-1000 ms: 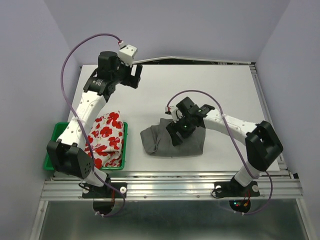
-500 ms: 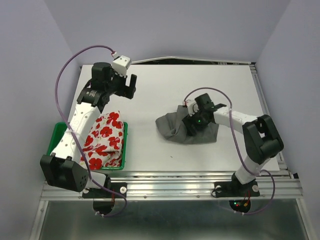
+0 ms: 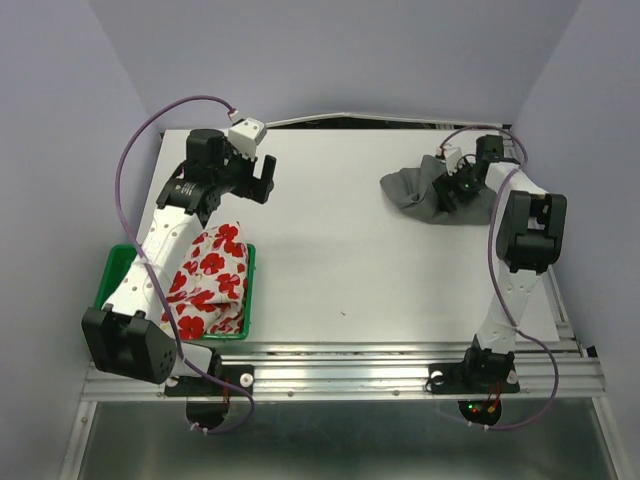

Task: Fold and stack the skirts
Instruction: Neatly place the folded skirt to the corner

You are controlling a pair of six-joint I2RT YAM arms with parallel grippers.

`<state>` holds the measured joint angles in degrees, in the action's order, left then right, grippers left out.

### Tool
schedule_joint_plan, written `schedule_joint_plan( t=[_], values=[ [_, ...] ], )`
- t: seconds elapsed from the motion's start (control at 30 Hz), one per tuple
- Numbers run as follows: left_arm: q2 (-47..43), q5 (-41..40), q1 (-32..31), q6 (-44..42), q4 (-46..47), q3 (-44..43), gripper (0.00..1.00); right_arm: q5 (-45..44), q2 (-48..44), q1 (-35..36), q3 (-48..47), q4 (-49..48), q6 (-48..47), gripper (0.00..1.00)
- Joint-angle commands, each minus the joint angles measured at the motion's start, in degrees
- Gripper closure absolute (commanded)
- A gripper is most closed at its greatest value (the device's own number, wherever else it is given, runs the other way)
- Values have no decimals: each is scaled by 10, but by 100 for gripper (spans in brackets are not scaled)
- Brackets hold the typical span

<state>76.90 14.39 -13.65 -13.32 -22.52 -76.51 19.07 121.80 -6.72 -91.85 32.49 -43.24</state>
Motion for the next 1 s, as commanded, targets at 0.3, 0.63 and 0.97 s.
schedule_joint_plan(
  t=[0.3, 0.63, 0.97],
  values=[
    [-22, 22, 4, 6, 20, -2, 1, 34, -48, -8, -159, 38, 204, 5],
    [-18, 32, 4, 21, 36, -5, 1, -65, -103, -3, 2, -18, 494, 13],
    [-16, 18, 4, 39, 46, 10, 1, -211, -17, 15, 61, -139, 515, 7]
  ],
)
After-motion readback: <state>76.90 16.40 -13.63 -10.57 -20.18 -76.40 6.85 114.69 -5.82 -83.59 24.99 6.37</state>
